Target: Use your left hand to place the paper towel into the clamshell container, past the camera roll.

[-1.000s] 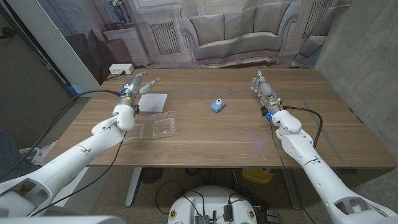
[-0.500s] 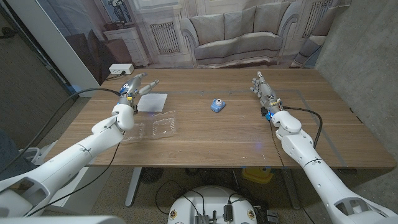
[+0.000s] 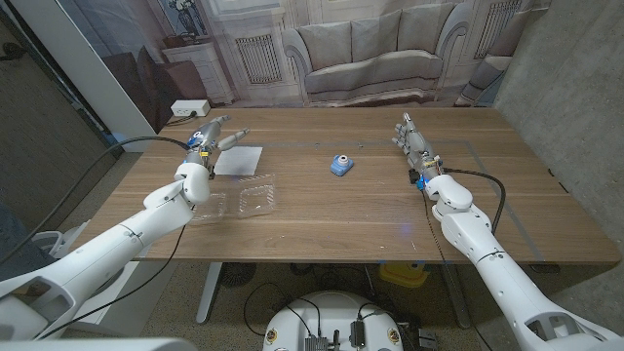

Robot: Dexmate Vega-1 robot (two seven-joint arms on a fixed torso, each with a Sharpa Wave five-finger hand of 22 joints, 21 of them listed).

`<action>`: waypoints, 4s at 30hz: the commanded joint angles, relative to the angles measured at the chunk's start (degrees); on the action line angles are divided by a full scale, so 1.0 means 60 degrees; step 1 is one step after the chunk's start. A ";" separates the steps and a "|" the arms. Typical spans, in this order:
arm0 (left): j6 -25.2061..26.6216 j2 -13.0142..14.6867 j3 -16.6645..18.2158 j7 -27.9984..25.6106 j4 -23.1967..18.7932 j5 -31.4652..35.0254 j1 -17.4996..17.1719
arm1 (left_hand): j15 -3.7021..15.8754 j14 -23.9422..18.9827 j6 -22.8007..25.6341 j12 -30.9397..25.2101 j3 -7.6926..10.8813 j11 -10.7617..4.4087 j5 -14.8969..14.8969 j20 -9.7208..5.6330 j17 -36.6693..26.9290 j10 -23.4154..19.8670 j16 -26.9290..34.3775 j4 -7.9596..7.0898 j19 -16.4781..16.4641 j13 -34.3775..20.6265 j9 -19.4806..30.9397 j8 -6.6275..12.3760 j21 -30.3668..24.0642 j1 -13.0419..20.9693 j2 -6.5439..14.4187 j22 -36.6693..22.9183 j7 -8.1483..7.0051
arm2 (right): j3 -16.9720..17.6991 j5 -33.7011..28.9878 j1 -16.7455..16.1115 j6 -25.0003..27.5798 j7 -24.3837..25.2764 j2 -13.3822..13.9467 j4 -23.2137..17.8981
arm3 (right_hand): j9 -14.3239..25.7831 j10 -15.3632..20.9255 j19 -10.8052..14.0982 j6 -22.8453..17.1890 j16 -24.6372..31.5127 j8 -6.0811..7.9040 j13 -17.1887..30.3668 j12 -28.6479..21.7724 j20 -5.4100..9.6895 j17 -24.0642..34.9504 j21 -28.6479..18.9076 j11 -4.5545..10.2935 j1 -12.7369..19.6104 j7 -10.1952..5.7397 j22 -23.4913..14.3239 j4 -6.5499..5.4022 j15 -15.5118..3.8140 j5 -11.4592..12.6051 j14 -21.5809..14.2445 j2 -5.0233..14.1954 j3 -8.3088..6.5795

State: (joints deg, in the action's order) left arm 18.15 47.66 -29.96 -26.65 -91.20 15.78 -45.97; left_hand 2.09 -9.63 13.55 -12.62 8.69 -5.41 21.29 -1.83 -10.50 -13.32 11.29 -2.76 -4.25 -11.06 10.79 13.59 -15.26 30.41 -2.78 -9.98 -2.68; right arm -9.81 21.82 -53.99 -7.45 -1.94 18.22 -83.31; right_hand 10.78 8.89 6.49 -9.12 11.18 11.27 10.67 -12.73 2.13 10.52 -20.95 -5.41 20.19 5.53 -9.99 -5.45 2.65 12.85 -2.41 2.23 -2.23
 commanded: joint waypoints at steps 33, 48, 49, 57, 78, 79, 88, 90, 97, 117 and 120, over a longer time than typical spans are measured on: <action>0.1059 0.0009 -0.0670 0.0665 0.0160 0.0697 0.0445 | 0.0153 0.0356 -0.0298 0.0146 -0.0380 0.0104 0.0186 0.1125 -0.0058 0.0339 -0.0065 0.0322 -0.0228 -0.0059 0.0072 -0.0251 0.0144 0.0242 -0.0684 -0.0060 -0.0188 | -0.0025 0.0027 0.0090 0.0035 -0.0036 -0.0027 0.0144 | 0.0018 0.0117 0.0131 -0.0100 -0.0034 0.0025 0.0032 -0.0021 0.0198 0.0023 0.0126 -0.0029 0.0023 -0.0018 -0.0035 0.0092 0.0063 -0.0070 -0.0082 0.0047 0.0029; 0.0984 -0.0099 -0.1039 0.1322 0.0583 0.0651 0.0893 | 0.0191 0.0288 -0.0180 0.0110 -0.0511 0.0067 0.0249 0.1419 -0.0073 0.0282 -0.0019 0.0351 -0.0533 -0.0069 0.0082 -0.0217 0.0112 0.0257 -0.0803 -0.0059 -0.0231 | 0.0050 0.0053 -0.0022 0.0122 0.0076 0.0003 -0.0045 | 0.0018 0.0121 0.0143 -0.0100 -0.0037 0.0020 0.0032 -0.0017 0.0183 0.0023 0.0173 -0.0021 0.0026 -0.0024 -0.0038 0.0105 0.0070 -0.0077 -0.0084 0.0060 0.0036; 0.0993 -0.0097 -0.1042 0.1328 0.0580 0.0653 0.0895 | 0.0188 0.0285 -0.0174 0.0105 -0.0517 0.0060 0.0251 0.1435 -0.0073 0.0269 -0.0017 0.0352 -0.0534 -0.0070 0.0082 -0.0215 0.0116 0.0258 -0.0807 -0.0059 -0.0225 | 0.0050 0.0053 -0.0022 0.0128 0.0077 0.0004 -0.0048 | 0.0018 0.0111 0.0146 -0.0101 -0.0039 0.0020 0.0032 -0.0012 0.0178 0.0023 0.0176 -0.0023 0.0026 -0.0023 -0.0038 0.0106 0.0070 -0.0077 -0.0081 0.0061 0.0037; 0.1283 -0.0098 -0.1227 0.1594 0.0600 0.0828 0.1038 | 0.0220 0.0271 -0.0125 0.0103 -0.0559 0.0047 0.0275 0.1504 -0.0077 0.0270 -0.0010 0.0363 -0.0556 -0.0072 0.0084 -0.0204 0.0139 0.0270 -0.0835 -0.0059 -0.0247 | 0.0069 0.0083 -0.0078 0.0186 0.0089 0.0019 -0.0112 | 0.0018 0.0116 0.0151 -0.0094 -0.0044 0.0015 0.0033 -0.0011 0.0173 0.0022 0.0208 -0.0027 0.0032 -0.0016 -0.0040 0.0118 0.0084 -0.0081 -0.0076 0.0066 0.0041; 0.1167 -0.0348 -0.1566 0.1721 0.1213 0.0975 0.1360 | 0.0252 0.0202 -0.0091 0.0087 -0.0637 0.0005 0.0337 0.1564 -0.0081 0.0234 0.0015 0.0397 -0.0601 -0.0076 0.0088 -0.0207 0.0194 0.0335 -0.0858 -0.0065 -0.0224 | 0.0052 0.0043 -0.0110 0.0380 0.0201 0.0051 -0.0344 | 0.0019 0.0120 0.0177 -0.0103 -0.0050 0.0014 0.0033 -0.0005 0.0168 0.0017 0.0276 -0.0019 0.0063 -0.0016 -0.0043 0.0153 0.0086 -0.0090 -0.0079 0.0087 0.0043; 0.1188 -0.0375 -0.1600 0.1735 0.1243 0.0997 0.1385 | 0.0256 0.0195 -0.0096 0.0088 -0.0640 0.0007 0.0339 0.1566 -0.0081 0.0236 0.0017 0.0398 -0.0603 -0.0076 0.0089 -0.0209 0.0196 0.0338 -0.0858 -0.0065 -0.0223 | 0.0059 0.0049 -0.0124 0.0394 0.0217 0.0048 -0.0367 | 0.0019 0.0119 0.0180 -0.0101 -0.0049 0.0013 0.0033 -0.0005 0.0168 0.0017 0.0278 -0.0013 0.0064 -0.0015 -0.0043 0.0155 0.0088 -0.0090 -0.0081 0.0088 0.0043; 0.1163 -0.0524 -0.1810 0.1720 0.1479 0.1147 0.1501 | 0.0273 0.0181 -0.0049 0.0076 -0.0665 -0.0028 0.0369 0.1475 -0.0083 0.0205 0.0020 0.0412 -0.0631 -0.0078 0.0091 -0.0199 0.0218 0.0377 -0.0844 -0.0068 -0.0200 | 0.0021 0.0032 -0.0155 0.0374 0.0207 0.0032 -0.0365 | 0.0019 0.0105 0.0195 -0.0099 -0.0048 0.0010 0.0033 0.0004 0.0165 0.0017 0.0308 -0.0011 0.0070 -0.0021 -0.0045 0.0166 0.0090 -0.0095 -0.0087 0.0096 0.0047; 0.1159 -0.0543 -0.1847 0.1750 0.1520 0.1157 0.1520 | 0.0280 0.0160 -0.0026 0.0063 -0.0671 -0.0004 0.0376 0.1464 -0.0083 0.0171 0.0027 0.0415 -0.0649 -0.0079 0.0091 -0.0192 0.0220 0.0387 -0.0837 -0.0069 -0.0194 | 0.0008 0.0027 -0.0142 0.0315 0.0191 0.0011 -0.0327 | 0.0019 0.0123 0.0195 -0.0099 -0.0048 0.0010 0.0033 -0.0003 0.0167 0.0017 0.0315 -0.0022 0.0071 -0.0022 -0.0045 0.0169 0.0091 -0.0095 -0.0088 0.0097 0.0048; 0.1136 -0.0679 -0.1867 0.1654 0.1733 0.1092 0.1539 | 0.0316 0.0117 0.0054 0.0053 -0.0683 -0.0094 0.0401 0.1447 -0.0085 0.0134 0.0039 0.0421 -0.0674 -0.0080 0.0093 -0.0169 0.0239 0.0425 -0.0800 -0.0071 -0.0212 | -0.0012 0.0064 -0.0092 0.0229 0.0114 -0.0039 -0.0180 | 0.0019 0.0126 0.0208 -0.0106 -0.0051 0.0011 0.0034 -0.0002 0.0166 0.0018 0.0339 -0.0023 0.0072 -0.0020 -0.0046 0.0176 0.0084 -0.0099 -0.0084 0.0102 0.0053; 0.0287 -0.1024 -0.1509 0.1047 0.2392 0.0095 0.1350 | 0.0360 0.0032 0.0119 0.0018 -0.0703 -0.0106 0.0454 0.1435 -0.0090 0.0006 0.0058 0.0423 -0.0782 -0.0083 0.0098 -0.0166 0.0262 0.0503 -0.0700 -0.0076 -0.0200 | -0.0031 0.0059 -0.0057 0.0388 0.0103 0.0016 -0.0188 | 0.0020 0.0132 0.0232 -0.0103 -0.0050 0.0007 0.0034 0.0002 0.0163 0.0020 0.0401 -0.0027 0.0067 -0.0020 -0.0049 0.0191 0.0083 -0.0108 -0.0091 0.0114 0.0068; 0.0382 -0.1046 -0.1577 0.1083 0.2418 0.0111 0.1393 | 0.0362 0.0030 0.0131 0.0013 -0.0706 -0.0094 0.0458 0.1437 -0.0091 -0.0010 0.0057 0.0424 -0.0784 -0.0083 0.0098 -0.0163 0.0267 0.0509 -0.0694 -0.0077 -0.0200 | -0.0040 0.0059 -0.0032 0.0402 0.0090 0.0019 -0.0170 | 0.0020 0.0139 0.0239 -0.0108 -0.0051 0.0008 0.0034 0.0000 0.0162 0.0021 0.0413 -0.0017 0.0065 -0.0020 -0.0049 0.0194 0.0087 -0.0110 -0.0091 0.0115 0.0072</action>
State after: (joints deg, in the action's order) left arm 21.56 42.20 -39.46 -19.42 -78.33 18.28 -37.70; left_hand 2.24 -8.68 13.88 -12.14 4.57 -6.14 23.57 6.75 -10.80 -12.85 11.08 -0.08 -8.57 -11.32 11.05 12.29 -13.76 33.14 -7.16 -10.26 -3.79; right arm -9.95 22.18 -54.42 -5.69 -1.32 18.14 -84.38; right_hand 10.78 9.20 7.41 -9.12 11.18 11.27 10.80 -12.73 2.03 10.52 -18.62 -5.50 20.55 5.53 -9.98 -4.49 2.95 12.40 -2.71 2.58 -1.76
